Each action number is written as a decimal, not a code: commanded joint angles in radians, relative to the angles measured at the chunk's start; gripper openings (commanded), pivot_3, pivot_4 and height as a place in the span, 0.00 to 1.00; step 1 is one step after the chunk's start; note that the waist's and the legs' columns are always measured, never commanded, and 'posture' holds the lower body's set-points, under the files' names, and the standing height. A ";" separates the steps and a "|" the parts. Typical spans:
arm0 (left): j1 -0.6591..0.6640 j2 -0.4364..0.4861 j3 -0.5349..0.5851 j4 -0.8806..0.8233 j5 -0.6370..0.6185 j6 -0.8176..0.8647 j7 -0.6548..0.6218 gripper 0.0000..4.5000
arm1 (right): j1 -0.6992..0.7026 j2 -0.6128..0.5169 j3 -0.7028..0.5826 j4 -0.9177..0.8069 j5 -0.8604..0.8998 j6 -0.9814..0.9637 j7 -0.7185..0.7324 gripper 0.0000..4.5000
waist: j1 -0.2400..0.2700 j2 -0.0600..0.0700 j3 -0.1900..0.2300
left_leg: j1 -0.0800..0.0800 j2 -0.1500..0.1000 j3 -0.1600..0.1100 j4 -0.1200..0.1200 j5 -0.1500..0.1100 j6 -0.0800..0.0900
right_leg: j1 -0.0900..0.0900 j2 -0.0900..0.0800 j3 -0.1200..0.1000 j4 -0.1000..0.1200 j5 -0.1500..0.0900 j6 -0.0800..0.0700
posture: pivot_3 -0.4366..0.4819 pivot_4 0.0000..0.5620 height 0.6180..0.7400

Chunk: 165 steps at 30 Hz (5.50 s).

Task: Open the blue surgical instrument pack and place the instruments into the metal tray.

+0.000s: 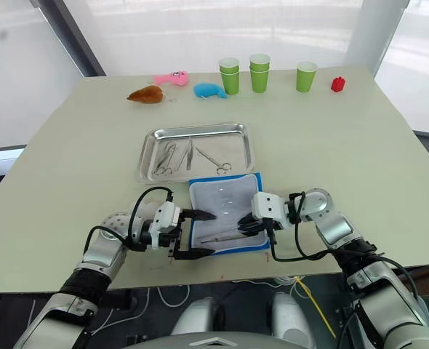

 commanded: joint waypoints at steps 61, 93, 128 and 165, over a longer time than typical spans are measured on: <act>0.080 0.002 -0.080 0.074 0.083 0.071 -0.010 1.00 | -0.049 -0.191 0.001 -0.435 -0.063 0.255 0.054 0.00 | 0.008 0.003 0.009 | -0.002 0.000 0.000 -0.008 0.000 0.000 | -0.001 -0.001 -0.002 -0.010 0.000 0.000 | 0.48 0.27 1.00; 0.080 -0.017 -0.082 0.085 0.081 0.070 -0.014 1.00 | -0.042 -0.367 -0.074 -0.464 -0.027 0.250 0.098 0.00 | 0.021 0.005 0.012 | -0.004 0.000 0.001 -0.010 0.000 0.000 | -0.001 -0.001 -0.002 -0.014 0.000 0.000 | 0.48 0.27 1.00; 0.080 -0.034 -0.082 0.080 0.084 0.076 0.002 1.00 | -0.263 -0.096 -0.276 -0.199 0.170 0.683 -0.305 0.00 | 0.022 0.011 0.011 | -0.007 -0.001 0.001 -0.009 -0.001 0.001 | -0.001 -0.002 -0.002 -0.015 0.000 0.000 | 0.48 0.27 1.00; 0.104 -0.037 -0.079 0.054 0.081 0.077 0.034 1.00 | -0.643 0.418 -0.250 0.714 -0.092 0.466 -0.701 0.00 | 0.018 0.019 0.006 | -0.006 -0.001 0.001 -0.009 -0.001 0.002 | 0.000 -0.002 -0.002 -0.013 0.003 -0.004 | 0.48 0.27 1.00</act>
